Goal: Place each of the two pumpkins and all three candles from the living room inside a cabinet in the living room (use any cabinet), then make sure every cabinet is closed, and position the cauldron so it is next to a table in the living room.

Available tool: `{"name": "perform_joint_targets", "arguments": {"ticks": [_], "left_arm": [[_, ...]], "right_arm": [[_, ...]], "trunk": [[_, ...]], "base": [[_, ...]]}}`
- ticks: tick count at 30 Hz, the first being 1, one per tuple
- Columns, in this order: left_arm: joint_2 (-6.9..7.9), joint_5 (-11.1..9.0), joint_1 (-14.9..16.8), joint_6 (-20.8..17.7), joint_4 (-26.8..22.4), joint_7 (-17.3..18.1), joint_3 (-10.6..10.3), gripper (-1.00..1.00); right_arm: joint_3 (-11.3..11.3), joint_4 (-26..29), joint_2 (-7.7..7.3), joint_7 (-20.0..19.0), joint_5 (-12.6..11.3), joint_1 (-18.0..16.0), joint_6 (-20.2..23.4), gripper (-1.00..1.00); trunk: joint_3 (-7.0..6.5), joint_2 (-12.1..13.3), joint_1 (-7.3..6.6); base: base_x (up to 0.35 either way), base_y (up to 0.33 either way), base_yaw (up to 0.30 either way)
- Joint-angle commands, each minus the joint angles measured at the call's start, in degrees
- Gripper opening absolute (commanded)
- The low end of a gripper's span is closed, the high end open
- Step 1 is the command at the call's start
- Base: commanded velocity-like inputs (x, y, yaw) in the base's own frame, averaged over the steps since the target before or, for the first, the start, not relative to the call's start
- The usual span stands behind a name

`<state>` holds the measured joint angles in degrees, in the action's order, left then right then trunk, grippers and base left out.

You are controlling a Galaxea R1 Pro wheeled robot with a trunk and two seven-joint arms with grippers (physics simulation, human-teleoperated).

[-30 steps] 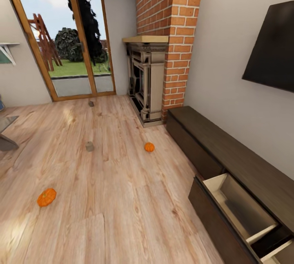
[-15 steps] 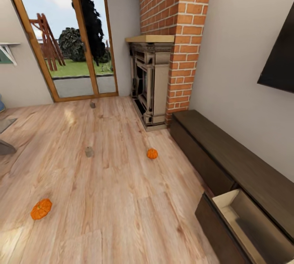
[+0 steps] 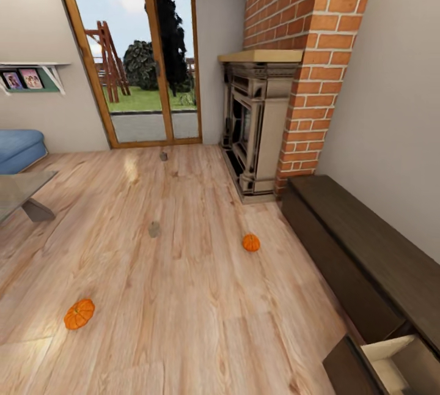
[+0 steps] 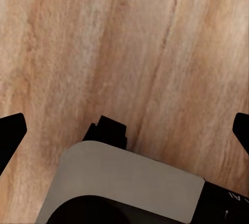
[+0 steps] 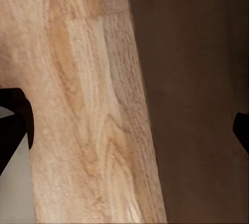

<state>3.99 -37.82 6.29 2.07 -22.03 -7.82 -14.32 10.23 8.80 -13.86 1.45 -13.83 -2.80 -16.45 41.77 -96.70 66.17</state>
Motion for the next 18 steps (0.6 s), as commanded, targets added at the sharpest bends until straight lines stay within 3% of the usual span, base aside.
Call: {"name": "perform_joint_targets", "arguments": {"ticks": [1,9,18], "left_arm": [[0.05,-0.5,0.0,0.2,0.0,-0.4,-0.5,1.0],[0.0,-0.5,0.0,0.2,0.0,-0.4,-0.5,1.0],[-0.01,-0.5,0.0,0.2,0.1,-0.4,-0.5,1.0]], "right_arm": [[0.5,0.0,-0.03,0.1,-0.5,0.0,-0.2,1.0],[0.5,0.0,-0.03,0.2,-0.5,0.0,-0.2,1.0],[0.5,0.0,-0.03,0.1,-0.5,0.0,-0.2,1.0]], "trunk": [[0.07,0.0,0.03],[0.23,0.0,0.03],[0.25,0.0,0.03]], "base": [[0.34,0.0,0.271],[0.341,0.0,0.247],[0.341,0.069,0.033]]}}
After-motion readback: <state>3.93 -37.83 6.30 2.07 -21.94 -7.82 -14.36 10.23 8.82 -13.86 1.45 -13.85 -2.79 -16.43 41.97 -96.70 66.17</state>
